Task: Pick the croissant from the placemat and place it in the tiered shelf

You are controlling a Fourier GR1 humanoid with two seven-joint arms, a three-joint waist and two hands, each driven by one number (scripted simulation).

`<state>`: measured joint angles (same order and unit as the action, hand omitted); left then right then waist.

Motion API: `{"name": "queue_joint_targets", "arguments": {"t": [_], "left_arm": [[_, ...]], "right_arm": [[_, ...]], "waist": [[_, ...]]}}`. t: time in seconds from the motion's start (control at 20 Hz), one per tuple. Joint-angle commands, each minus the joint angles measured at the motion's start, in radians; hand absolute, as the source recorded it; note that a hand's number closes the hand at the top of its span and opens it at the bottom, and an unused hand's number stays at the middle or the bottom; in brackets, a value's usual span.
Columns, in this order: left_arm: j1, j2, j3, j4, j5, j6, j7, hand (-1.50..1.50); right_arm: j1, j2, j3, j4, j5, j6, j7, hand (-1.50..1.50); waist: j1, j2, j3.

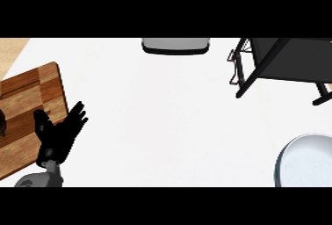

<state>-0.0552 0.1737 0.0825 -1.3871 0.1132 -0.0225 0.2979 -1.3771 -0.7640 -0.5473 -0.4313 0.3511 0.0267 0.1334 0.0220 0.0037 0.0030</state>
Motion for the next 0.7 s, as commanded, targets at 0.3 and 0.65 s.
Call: {"name": "queue_joint_targets", "arguments": {"t": [0.3, 0.65], "left_arm": [[0.010, -0.009, -0.006, -0.006, -0.016, 0.013, 0.006, 0.00], [0.009, -0.019, -0.009, -0.001, -0.022, 0.026, 0.034, 0.00]], "right_arm": [[0.041, -0.197, -0.090, 0.054, -0.020, -0.162, 0.004, -1.50], [0.126, -0.347, -0.197, 0.111, -0.127, -0.038, 0.000, -1.50]], "waist": [[0.007, 0.009, -0.002], [-0.008, 0.004, -0.001]]}}
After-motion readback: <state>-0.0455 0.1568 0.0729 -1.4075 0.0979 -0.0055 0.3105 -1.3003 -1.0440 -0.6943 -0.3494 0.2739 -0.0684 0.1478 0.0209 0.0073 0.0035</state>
